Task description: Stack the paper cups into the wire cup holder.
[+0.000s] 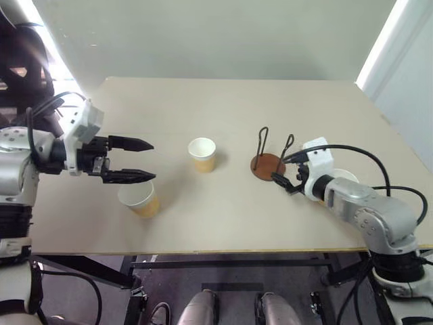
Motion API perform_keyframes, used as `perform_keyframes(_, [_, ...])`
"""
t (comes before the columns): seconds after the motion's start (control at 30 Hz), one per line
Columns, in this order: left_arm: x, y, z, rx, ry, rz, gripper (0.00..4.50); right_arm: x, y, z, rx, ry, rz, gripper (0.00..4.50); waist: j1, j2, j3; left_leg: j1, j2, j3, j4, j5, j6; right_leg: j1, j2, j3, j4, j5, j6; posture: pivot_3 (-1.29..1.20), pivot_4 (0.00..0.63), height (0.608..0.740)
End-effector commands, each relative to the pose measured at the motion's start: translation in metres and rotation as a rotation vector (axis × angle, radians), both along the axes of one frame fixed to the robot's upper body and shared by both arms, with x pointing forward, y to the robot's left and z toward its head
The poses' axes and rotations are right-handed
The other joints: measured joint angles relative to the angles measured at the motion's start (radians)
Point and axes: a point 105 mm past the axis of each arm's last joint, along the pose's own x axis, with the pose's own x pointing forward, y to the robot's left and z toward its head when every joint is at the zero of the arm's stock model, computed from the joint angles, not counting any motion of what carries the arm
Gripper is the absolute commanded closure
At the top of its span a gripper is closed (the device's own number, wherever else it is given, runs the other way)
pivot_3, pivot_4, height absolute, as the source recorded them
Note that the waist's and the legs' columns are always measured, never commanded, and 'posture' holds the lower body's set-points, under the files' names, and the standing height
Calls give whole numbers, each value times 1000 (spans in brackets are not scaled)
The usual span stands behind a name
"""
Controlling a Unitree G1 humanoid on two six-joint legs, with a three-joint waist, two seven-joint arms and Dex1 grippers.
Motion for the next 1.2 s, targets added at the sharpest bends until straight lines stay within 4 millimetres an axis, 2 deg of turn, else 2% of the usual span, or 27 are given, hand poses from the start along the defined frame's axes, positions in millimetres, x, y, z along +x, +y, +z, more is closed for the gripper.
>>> perform_keyframes(0.03, [-6, 0, 13, 4, -49, -6, 33, 8, 4, 8, -17, -61, -15, 0, 0, 0, 0, 0, 0, 0, -1, 0, 0, 0, 0, 0, 0, 0, 0, 0, 150, 740])
perform_keyframes(0.43, [-10, -2, 11, 0, -49, -7, 33, 28, 19, 5, 14, -121, 23, 0, -1, 0, 0, 1, 0, 0, -7, 1, -3, -2, 0, -1, 0, -1, -2, 0, 150, 740])
perform_keyframes(0.53, [-12, -2, 11, 0, -50, -7, 0, 29, 21, 5, 16, -126, 39, 588, -1, 0, 0, 1, 0, 0, -7, 1, -3, -2, 0, -1, 0, -1, -3, 0, 150, 740])
perform_keyframes(0.67, [-14, -2, 11, -2, -49, -5, 0, 27, 27, 5, 15, -129, 75, 1956, -1, 0, 0, 1, 0, 0, -7, 1, -4, -2, 0, -1, 0, -1, -3, 0, 150, 740])
perform_keyframes(0.87, [-14, -2, 11, -3, -47, -3, 0, 15, 36, 4, -16, -121, 181, 4242, -1, 0, 0, 1, 0, 0, -7, 2, -5, -2, 0, -1, 0, -1, -3, 0, 150, 740])
perform_keyframes(0.9, [-14, -2, 11, -2, -47, -3, 0, 12, 38, 4, -24, -117, 205, 4466, -1, 0, 0, 1, 0, 0, -7, 2, -5, -2, 0, -1, 0, -1, -3, 0, 150, 740])
perform_keyframes(1.2, [-11, -5, 10, 0, -43, -15, 0, -25, 60, 1, -82, -76, 469, 4466, -1, -1, 0, 1, 0, -1, -8, 2, -7, -2, 0, -2, 0, -1, -4, 0, 150, 740])
